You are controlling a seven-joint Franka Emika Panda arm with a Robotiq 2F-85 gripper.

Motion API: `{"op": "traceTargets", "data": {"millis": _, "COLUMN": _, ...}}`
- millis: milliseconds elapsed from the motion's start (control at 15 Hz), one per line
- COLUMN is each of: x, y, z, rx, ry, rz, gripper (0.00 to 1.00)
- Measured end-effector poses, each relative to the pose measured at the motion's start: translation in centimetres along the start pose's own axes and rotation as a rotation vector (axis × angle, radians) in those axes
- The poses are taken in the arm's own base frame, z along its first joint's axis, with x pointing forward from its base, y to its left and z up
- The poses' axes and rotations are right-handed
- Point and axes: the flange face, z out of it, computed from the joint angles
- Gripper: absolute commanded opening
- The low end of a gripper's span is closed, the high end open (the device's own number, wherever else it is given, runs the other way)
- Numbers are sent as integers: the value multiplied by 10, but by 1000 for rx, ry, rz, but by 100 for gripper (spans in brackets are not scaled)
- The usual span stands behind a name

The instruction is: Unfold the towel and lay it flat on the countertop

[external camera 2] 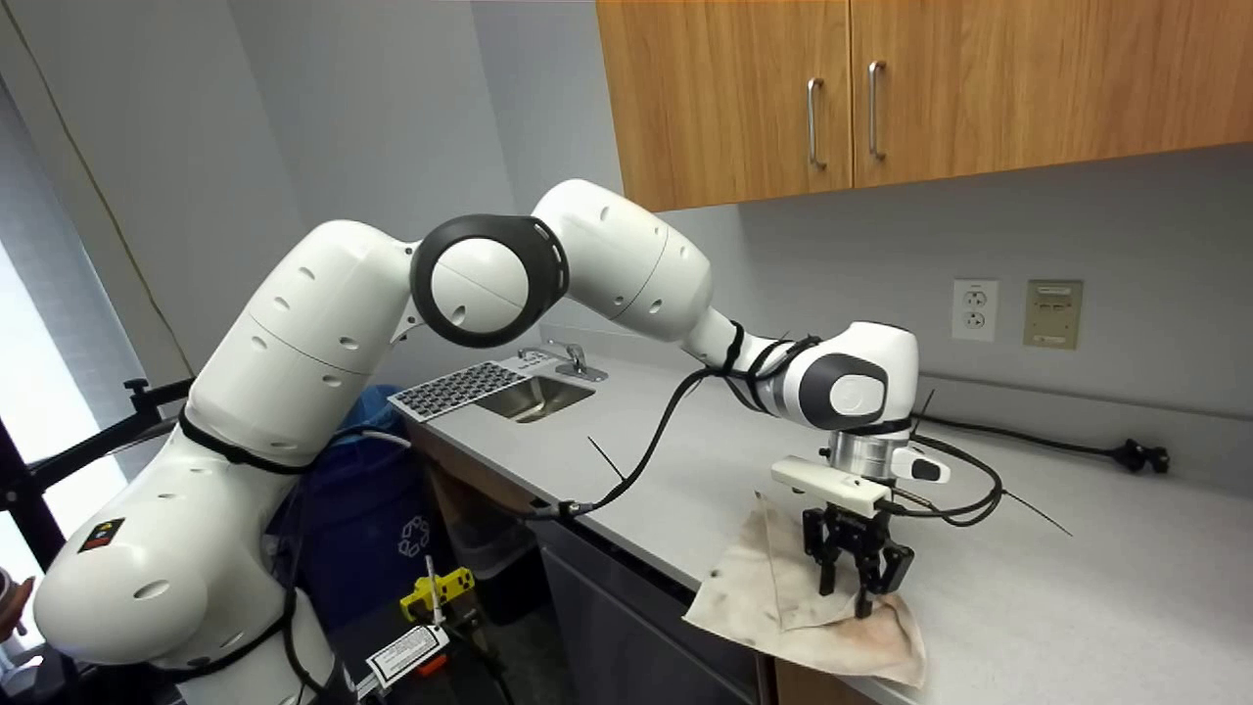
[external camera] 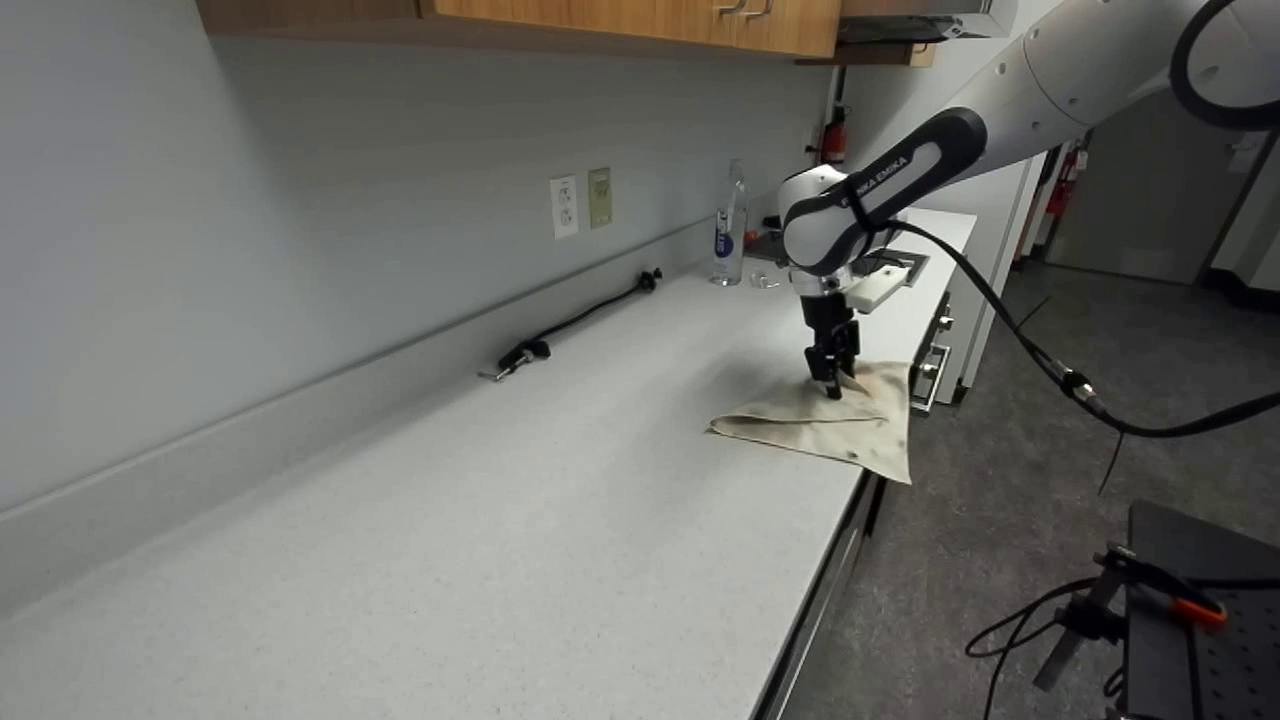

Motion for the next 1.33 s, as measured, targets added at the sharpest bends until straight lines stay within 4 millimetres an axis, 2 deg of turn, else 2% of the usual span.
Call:
{"op": "traceTargets", "data": {"millis": 200, "x": 2, "y": 1, "z": -5, "rx": -1, "ry": 2, "rz": 1, "gripper": 1}}
{"op": "traceTargets", "data": {"millis": 400, "x": 2, "y": 4, "z": -6, "rx": -4, "ry": 4, "rz": 6, "gripper": 0}}
{"op": "traceTargets", "data": {"millis": 467, "x": 2, "y": 4, "z": -6, "rx": -5, "ry": 4, "rz": 8, "gripper": 26}}
{"op": "traceTargets", "data": {"millis": 600, "x": 2, "y": 5, "z": -6, "rx": -6, "ry": 2, "rz": 13, "gripper": 35}}
{"op": "traceTargets", "data": {"millis": 933, "x": -2, "y": 10, "z": -4, "rx": -12, "ry": -19, "rz": 24, "gripper": 74}}
{"op": "traceTargets", "data": {"millis": 1000, "x": -2, "y": 11, "z": -4, "rx": -13, "ry": -22, "rz": 25, "gripper": 31}}
{"op": "traceTargets", "data": {"millis": 1067, "x": -2, "y": 11, "z": -4, "rx": -13, "ry": -24, "rz": 26, "gripper": 35}}
{"op": "traceTargets", "data": {"millis": 1133, "x": -3, "y": 12, "z": -4, "rx": -13, "ry": -25, "rz": 27, "gripper": 34}}
{"op": "traceTargets", "data": {"millis": 1333, "x": -3, "y": 11, "z": -4, "rx": -16, "ry": -25, "rz": 27, "gripper": 11}}
